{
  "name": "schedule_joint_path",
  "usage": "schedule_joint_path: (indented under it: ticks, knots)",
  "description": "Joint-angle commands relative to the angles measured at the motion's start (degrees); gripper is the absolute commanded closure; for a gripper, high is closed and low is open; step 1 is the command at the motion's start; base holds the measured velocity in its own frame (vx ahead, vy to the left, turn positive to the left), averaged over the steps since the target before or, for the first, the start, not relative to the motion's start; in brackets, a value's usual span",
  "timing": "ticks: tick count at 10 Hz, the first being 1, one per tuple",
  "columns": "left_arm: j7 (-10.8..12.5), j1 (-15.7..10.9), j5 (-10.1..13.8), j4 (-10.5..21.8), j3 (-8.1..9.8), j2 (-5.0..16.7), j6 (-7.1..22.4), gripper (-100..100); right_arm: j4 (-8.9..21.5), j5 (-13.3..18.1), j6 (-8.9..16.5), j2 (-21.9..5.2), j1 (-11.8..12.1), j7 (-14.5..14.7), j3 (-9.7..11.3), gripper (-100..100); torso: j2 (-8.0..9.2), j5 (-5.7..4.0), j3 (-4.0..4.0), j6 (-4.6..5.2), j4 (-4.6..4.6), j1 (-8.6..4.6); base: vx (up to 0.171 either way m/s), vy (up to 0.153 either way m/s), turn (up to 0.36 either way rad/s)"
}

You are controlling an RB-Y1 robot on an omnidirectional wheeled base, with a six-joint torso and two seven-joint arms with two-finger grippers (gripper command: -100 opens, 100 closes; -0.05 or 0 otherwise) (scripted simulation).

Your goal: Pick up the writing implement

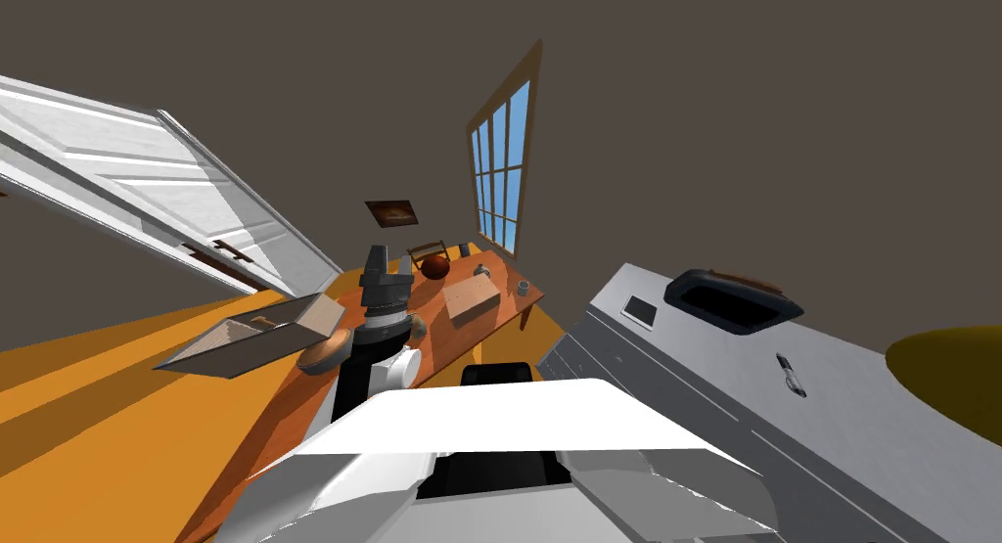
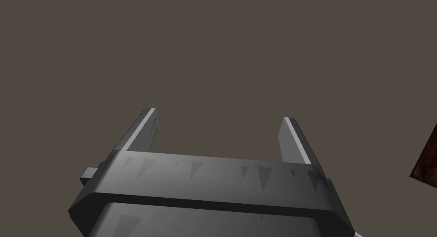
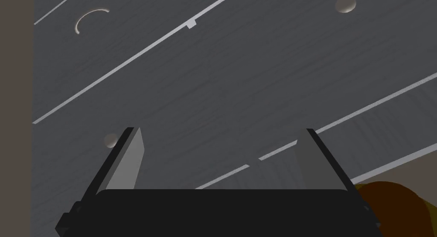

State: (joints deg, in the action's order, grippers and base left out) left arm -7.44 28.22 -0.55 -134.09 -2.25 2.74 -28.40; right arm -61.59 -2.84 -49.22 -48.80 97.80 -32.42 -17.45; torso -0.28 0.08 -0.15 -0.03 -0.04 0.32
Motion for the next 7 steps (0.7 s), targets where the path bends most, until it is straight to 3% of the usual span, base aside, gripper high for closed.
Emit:
schedule_joint_path:
  ticks: [1, 3, 4, 7]
  knots:
    - [0.0, 0.0, 0.0, 0.0, 0.0, 0.0, 0.0, 0, 2.86, 1.31, -0.24, -1.75, 2.37, -1.39, -1.3, -100, 0.0, 0.0, 0.0, 0.0, 0.0, 0.0, 0.101, 0.089, 0.388]
    - [0.0, 0.01, 0.0, 0.0, 0.01, 0.0, 0.0, 0, 3.45, 1.31, -0.24, -1.75, 2.37, -1.39, -1.3, -100, -0.03, -0.02, -0.01, 0.09, 0.01, -0.03, 0.053, 0.034, 0.023]
    - [0.0, 0.01, 0.0, 0.0, 0.01, 0.0, 0.0, 0, 5.15, 2.17, -0.42, -2.84, 3.89, -2.17, -2.24, -100, 0.15, -0.04, 0.09, 0.1, 0.05, -0.12, 0.037, 0.038, 0.204]
    - [0.0, 0.01, 0.0, 0.0, 0.01, 0.0, 0.0, 0, 8.54, 4.84, -0.71, -5.89, 6.41, -4.01, -4.7, -100, -0.28, -0.03, -0.16, 0.01, -0.06, -0.08, 0.144, 0.051, 0.355]
